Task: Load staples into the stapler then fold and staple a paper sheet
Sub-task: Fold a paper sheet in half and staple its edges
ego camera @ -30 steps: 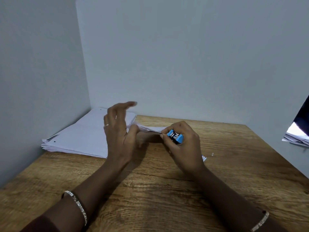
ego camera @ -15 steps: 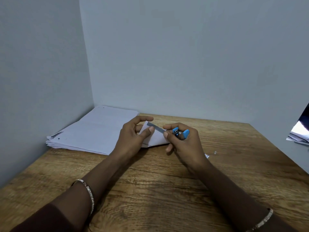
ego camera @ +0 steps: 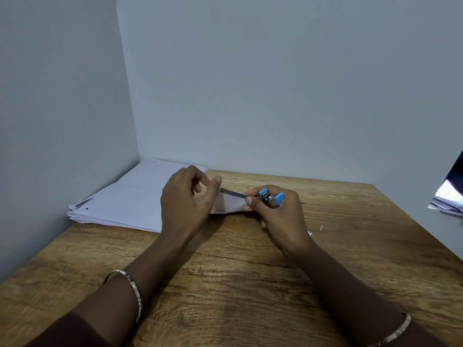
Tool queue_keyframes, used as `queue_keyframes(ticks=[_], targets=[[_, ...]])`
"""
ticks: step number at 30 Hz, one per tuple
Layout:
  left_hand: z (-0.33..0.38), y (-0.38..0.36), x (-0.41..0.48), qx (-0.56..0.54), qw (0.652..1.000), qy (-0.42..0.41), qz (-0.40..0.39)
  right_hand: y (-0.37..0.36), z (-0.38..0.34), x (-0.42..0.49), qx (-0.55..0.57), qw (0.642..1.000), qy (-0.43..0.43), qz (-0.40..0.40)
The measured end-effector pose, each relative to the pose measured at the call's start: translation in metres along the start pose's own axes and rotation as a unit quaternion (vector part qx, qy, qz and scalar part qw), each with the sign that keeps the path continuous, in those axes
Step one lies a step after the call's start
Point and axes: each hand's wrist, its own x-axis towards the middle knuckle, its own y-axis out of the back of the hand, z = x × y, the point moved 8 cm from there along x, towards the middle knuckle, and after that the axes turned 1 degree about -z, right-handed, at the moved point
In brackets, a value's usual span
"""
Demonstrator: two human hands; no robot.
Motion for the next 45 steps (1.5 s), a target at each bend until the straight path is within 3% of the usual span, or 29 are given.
queue_keyframes(ticks=[2,4,5,8,10,14,18,22,24,26,28,31,38,45], targets=[[-0.005,0.004,0.002,-0.027,0.999,0.021,0.009,0.002,-0.002,0.0,-0.014,1.0,0.011,0.01],[-0.009,-0.011,-0.007,-0.075,0.99,0.093,-0.08,0.002,-0.005,0.0,-0.01,1.0,0.016,0.008],[-0.014,-0.027,-0.016,-0.131,0.965,0.17,-0.152,0.001,-0.007,-0.001,-0.006,1.0,0.024,0.004],[-0.021,-0.066,-0.049,-0.256,0.834,0.375,-0.314,0.0,-0.015,-0.003,-0.001,0.999,0.051,-0.003],[-0.023,-0.072,-0.052,-0.302,0.799,0.412,-0.317,-0.003,-0.017,-0.005,-0.007,0.998,0.056,-0.019],[-0.032,-0.07,-0.049,-0.402,0.754,0.463,-0.237,-0.012,-0.019,-0.008,-0.052,0.995,0.064,-0.056],[-0.037,-0.067,-0.046,-0.414,0.758,0.465,-0.193,-0.012,-0.03,-0.01,-0.137,0.984,0.111,-0.039],[-0.04,-0.064,-0.041,-0.429,0.772,0.437,-0.169,0.009,-0.042,-0.013,-0.147,0.978,0.121,0.089],[-0.041,-0.064,-0.041,-0.439,0.771,0.431,-0.165,0.015,-0.035,-0.011,-0.107,0.988,0.055,0.101],[-0.04,-0.065,-0.04,-0.448,0.767,0.428,-0.167,0.011,-0.013,-0.007,-0.057,0.994,-0.08,0.054],[-0.037,-0.066,-0.04,-0.454,0.764,0.424,-0.175,-0.001,0.008,-0.009,0.018,0.976,-0.216,-0.016],[-0.035,-0.067,-0.039,-0.458,0.764,0.416,-0.18,-0.014,0.015,-0.012,0.117,0.944,-0.299,-0.082],[-0.036,-0.069,-0.042,-0.461,0.754,0.433,-0.178,-0.023,0.015,-0.018,0.186,0.943,-0.252,-0.115],[-0.036,-0.07,-0.041,-0.442,0.785,0.395,-0.181,-0.032,0.01,-0.014,0.267,0.925,-0.209,-0.171]])
